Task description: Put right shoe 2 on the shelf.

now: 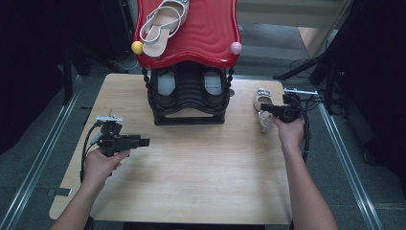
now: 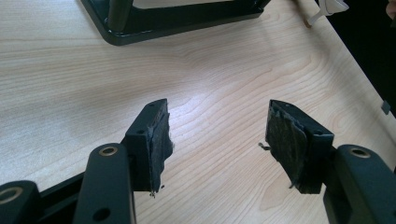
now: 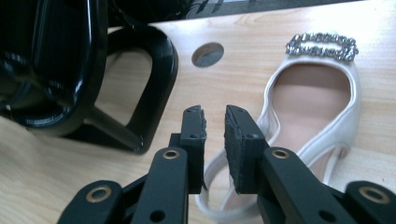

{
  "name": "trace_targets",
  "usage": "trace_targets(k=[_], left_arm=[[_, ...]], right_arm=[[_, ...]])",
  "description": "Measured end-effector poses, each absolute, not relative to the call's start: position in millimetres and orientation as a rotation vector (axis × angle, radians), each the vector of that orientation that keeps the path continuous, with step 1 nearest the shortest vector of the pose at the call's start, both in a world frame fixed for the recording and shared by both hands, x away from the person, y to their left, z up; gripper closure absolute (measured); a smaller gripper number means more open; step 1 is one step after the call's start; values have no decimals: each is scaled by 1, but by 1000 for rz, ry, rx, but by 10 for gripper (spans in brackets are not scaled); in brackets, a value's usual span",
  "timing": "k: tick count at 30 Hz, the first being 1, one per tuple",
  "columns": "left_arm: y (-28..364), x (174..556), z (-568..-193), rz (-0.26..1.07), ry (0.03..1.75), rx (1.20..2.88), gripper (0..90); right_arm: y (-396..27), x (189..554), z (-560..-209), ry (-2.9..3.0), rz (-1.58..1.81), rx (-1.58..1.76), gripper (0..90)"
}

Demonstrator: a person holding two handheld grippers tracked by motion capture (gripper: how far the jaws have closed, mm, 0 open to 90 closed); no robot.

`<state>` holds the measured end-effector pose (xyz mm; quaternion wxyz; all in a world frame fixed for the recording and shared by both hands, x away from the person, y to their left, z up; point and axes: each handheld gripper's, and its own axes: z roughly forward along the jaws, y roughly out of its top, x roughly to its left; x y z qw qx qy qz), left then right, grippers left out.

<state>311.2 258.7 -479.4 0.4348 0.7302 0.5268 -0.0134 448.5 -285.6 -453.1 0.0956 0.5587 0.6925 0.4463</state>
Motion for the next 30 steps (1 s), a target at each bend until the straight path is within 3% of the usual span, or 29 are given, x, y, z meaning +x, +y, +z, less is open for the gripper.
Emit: trace_targets(k=[10, 30], left_arm=[[264, 302, -480, -27, 1327, 1811, 399], [272, 290, -481, -14, 1353, 1801, 398]], right_arm=[[-280, 469, -446, 2041, 1244, 1650, 740], [-279, 488, -483, 2022, 1143, 1759, 720]])
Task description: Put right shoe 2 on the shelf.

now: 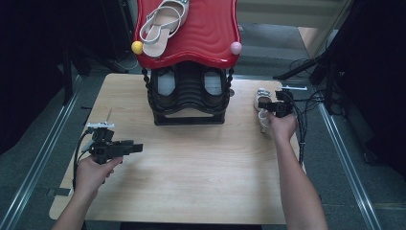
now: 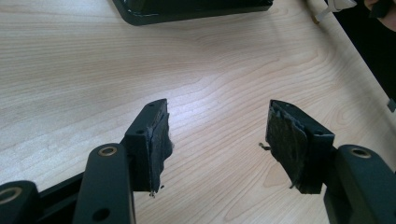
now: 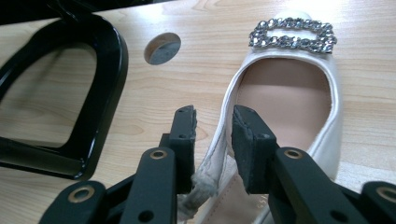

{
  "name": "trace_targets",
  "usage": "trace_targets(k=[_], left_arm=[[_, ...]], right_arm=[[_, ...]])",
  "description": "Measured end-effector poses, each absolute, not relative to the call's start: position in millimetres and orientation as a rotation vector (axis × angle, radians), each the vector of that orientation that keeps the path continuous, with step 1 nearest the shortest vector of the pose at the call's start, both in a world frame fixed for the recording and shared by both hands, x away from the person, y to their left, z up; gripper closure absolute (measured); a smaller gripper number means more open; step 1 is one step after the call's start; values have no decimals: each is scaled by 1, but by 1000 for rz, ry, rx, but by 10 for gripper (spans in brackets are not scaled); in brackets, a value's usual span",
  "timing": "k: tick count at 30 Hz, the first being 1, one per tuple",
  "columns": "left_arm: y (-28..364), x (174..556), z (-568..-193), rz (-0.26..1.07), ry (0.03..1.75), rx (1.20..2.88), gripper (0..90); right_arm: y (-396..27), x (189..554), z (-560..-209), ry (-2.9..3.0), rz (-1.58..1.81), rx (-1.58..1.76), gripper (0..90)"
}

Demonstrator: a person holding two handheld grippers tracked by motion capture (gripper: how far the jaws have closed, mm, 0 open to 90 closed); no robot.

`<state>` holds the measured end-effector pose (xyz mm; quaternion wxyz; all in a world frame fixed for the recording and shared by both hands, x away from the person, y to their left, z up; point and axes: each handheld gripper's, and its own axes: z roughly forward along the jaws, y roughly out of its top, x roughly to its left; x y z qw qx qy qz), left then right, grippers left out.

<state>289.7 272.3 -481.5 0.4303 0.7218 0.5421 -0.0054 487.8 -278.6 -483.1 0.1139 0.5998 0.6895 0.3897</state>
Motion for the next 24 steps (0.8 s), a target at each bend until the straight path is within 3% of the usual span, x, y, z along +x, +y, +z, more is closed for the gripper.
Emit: trace_targets(k=[8, 15, 24], left_arm=[[272, 290, -482, -16, 1358, 1790, 398], [272, 290, -482, -17, 1351, 1800, 398], [272, 291, -483, -21, 1348, 1804, 398]], right_arm=[[-272, 491, -489, 2032, 1097, 1738, 757], [-271, 492, -491, 2026, 1063, 1750, 860], [-283, 495, -487, 2016, 1099, 1841, 885]])
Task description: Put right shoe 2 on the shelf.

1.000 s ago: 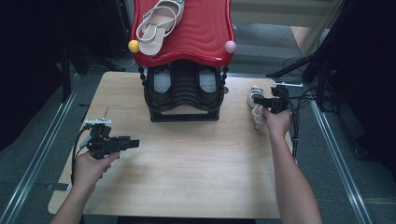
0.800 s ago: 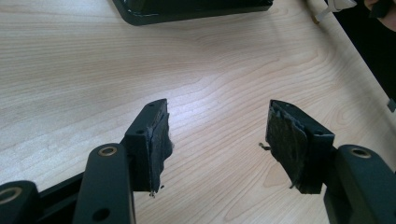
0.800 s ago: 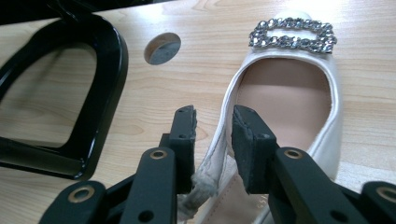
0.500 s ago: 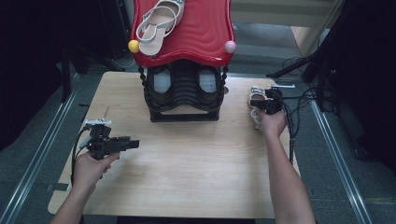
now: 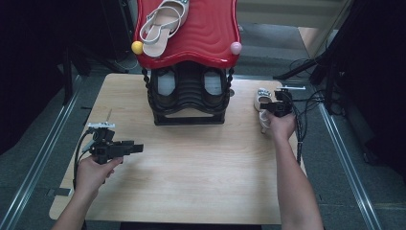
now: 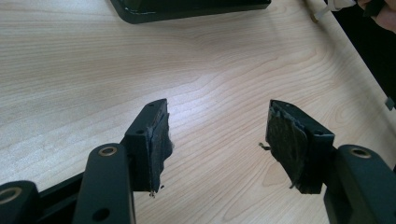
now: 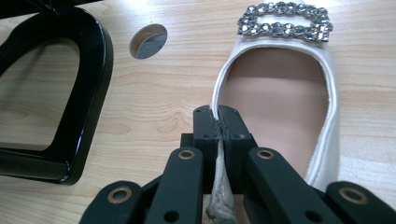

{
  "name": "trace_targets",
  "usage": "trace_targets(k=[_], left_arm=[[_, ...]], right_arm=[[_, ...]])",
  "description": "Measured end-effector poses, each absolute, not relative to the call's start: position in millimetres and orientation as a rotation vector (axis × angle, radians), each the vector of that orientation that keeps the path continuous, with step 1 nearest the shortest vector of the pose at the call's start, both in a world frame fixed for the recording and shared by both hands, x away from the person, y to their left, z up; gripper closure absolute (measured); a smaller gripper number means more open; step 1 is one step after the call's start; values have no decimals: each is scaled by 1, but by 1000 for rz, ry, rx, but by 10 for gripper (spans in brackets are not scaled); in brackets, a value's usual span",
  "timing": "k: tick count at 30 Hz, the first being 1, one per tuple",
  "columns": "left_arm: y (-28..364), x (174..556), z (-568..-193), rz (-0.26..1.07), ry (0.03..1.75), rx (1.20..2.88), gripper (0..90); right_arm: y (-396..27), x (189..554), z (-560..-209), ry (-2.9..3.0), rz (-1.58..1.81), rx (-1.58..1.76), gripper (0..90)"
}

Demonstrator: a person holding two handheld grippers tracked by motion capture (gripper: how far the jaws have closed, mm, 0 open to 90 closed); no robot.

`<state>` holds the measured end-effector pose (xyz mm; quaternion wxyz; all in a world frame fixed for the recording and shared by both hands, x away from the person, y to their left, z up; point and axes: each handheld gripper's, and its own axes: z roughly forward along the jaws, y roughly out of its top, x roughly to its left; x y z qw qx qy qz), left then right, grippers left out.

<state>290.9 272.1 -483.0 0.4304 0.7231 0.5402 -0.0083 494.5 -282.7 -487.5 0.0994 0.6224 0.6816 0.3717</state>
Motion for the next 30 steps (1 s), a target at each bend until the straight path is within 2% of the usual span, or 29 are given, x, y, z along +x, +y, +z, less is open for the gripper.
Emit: trace_targets(k=[14, 30], left_arm=[[269, 293, -484, -32, 1349, 1809, 397], [269, 294, -484, -44, 1339, 1817, 395]], right_arm=[[-298, 490, -470, 1968, 1215, 1886, 887], [-269, 494, -449, 2033, 1330, 1866, 887]])
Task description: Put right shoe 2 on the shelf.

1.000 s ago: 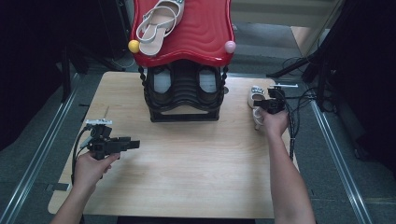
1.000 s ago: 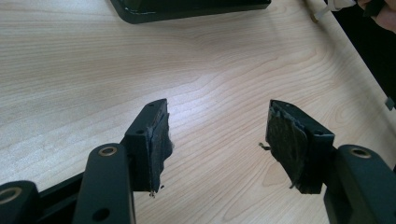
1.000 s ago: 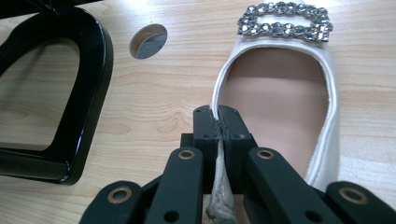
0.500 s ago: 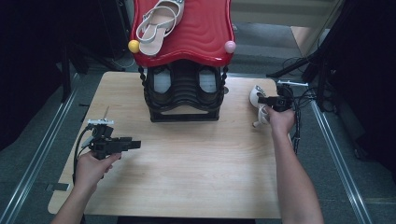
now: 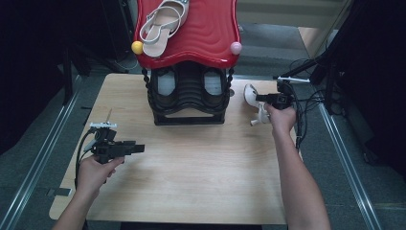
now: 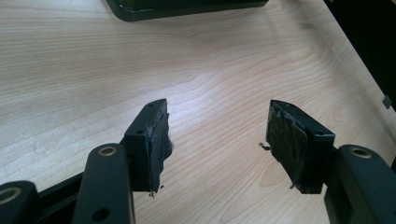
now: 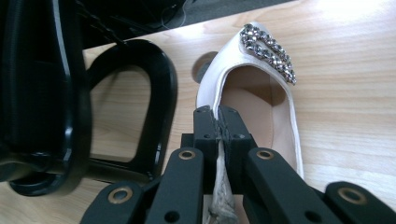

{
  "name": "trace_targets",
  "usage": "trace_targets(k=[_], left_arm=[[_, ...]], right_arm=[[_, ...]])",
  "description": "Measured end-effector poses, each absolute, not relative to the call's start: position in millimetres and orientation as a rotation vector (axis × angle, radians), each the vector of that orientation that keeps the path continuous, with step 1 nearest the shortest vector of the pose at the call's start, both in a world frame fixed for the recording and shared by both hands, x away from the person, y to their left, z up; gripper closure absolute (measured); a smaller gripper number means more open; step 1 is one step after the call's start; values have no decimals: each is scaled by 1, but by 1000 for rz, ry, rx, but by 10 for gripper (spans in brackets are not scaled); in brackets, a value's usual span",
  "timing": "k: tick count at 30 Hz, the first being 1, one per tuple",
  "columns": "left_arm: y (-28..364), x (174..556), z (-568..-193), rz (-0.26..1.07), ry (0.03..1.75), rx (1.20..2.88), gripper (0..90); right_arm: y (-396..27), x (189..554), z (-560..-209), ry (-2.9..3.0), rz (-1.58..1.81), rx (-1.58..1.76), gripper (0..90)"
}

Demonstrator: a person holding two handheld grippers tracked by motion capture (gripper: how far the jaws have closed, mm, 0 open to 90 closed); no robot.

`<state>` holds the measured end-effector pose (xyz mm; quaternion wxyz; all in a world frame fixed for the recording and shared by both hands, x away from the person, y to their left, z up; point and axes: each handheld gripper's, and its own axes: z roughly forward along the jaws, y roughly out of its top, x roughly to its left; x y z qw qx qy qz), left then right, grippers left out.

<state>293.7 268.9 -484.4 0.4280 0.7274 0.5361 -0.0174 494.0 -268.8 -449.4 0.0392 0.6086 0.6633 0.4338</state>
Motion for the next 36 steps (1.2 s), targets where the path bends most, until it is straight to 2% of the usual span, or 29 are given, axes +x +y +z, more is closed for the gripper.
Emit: trace_targets(k=[11, 36], left_arm=[[267, 295, -485, -49, 1331, 1823, 394], [260, 301, -484, -65, 1299, 1840, 394]], right_arm=[[-258, 498, -439, 2039, 1407, 1874, 886], [-247, 495, -360, 2056, 1394, 1789, 886]])
